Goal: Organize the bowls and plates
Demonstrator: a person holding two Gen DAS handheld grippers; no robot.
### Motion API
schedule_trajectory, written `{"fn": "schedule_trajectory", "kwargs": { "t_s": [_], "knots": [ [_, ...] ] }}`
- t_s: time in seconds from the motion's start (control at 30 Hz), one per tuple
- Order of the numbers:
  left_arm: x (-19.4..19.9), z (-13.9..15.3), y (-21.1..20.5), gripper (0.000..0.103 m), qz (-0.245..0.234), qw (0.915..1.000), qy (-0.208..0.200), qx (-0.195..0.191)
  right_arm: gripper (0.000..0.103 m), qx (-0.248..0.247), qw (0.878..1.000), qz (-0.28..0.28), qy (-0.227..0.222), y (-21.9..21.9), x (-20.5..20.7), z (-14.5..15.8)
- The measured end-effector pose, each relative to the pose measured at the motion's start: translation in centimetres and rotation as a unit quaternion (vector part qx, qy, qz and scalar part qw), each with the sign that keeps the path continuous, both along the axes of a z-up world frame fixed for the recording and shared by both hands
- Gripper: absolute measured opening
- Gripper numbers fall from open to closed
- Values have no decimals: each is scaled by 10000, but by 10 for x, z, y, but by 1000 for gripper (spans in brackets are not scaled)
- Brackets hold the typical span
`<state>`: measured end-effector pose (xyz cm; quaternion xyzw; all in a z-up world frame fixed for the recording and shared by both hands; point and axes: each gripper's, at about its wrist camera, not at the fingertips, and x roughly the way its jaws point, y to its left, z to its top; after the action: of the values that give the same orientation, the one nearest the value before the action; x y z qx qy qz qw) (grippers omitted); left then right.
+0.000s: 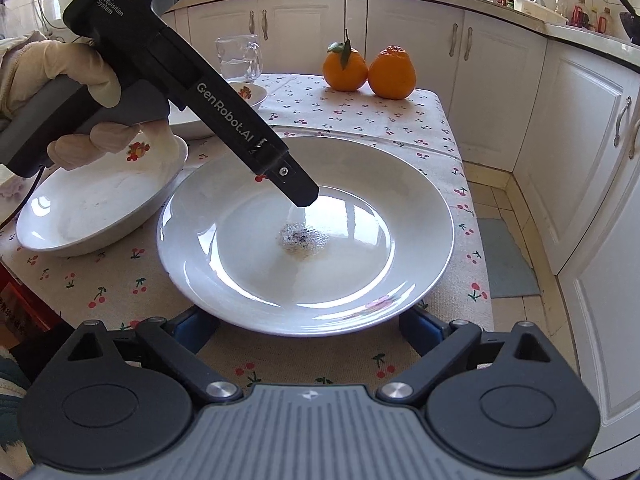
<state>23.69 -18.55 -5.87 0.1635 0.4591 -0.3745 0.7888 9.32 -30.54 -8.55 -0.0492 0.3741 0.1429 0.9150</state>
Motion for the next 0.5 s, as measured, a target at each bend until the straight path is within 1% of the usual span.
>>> {"fn": "schedule_trajectory", "kwargs": {
  "t_s": [0.23, 0.5],
  "knots": [
    [6, 3, -1, 71, -69, 10000, 4, -42, 95, -3, 9999, 101, 43, 0, -1, 3],
    [27, 2, -6, 71, -103, 9999, -66, -55, 95, -101, 9998, 129, 90, -2, 19, 3]
  ]
}}
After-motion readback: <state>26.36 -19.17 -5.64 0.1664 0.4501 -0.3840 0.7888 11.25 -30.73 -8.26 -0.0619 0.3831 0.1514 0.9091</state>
